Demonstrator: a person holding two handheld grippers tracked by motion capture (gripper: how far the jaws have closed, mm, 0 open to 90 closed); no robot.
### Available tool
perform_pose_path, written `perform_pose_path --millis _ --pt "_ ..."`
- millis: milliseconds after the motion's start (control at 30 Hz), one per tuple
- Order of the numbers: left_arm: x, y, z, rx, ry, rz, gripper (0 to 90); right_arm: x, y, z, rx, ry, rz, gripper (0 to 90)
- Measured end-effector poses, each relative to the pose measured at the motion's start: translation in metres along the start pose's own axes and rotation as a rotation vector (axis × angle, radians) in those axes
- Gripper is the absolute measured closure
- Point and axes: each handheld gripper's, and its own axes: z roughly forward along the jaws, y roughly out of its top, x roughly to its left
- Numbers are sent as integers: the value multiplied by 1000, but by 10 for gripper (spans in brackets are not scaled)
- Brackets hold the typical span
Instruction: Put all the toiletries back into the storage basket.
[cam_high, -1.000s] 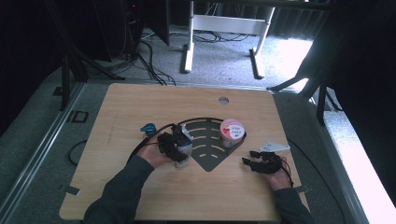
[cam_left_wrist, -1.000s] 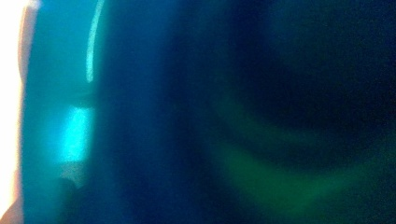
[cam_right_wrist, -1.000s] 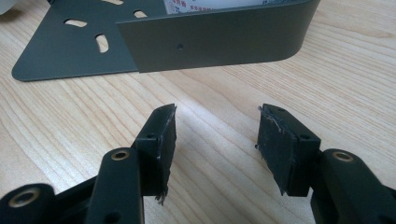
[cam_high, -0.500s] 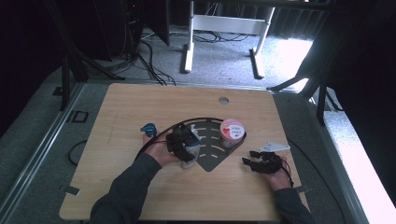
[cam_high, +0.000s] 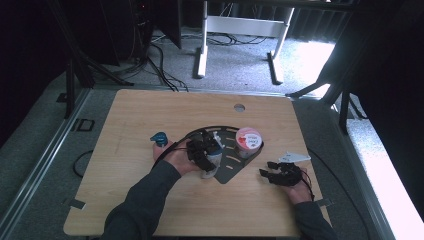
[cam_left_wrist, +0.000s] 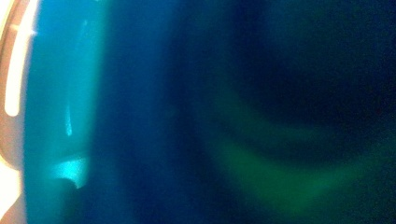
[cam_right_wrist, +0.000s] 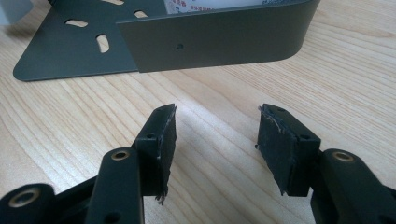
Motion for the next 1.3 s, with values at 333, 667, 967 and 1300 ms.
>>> perform_pose_path --millis 333,667,967,1300 --pt "4 9 2 4 -1 -2 556 0 0 0 0 -1 -2 465" --pt "10 19 3 7 9 -11 556 0 0 0 0 0 0 464" --pt "16 25 6 13 9 -21 555 0 0 -1 0 1 2 465" --pt "24 27 11 6 10 -56 555 0 0 -1 0 1 2 465"
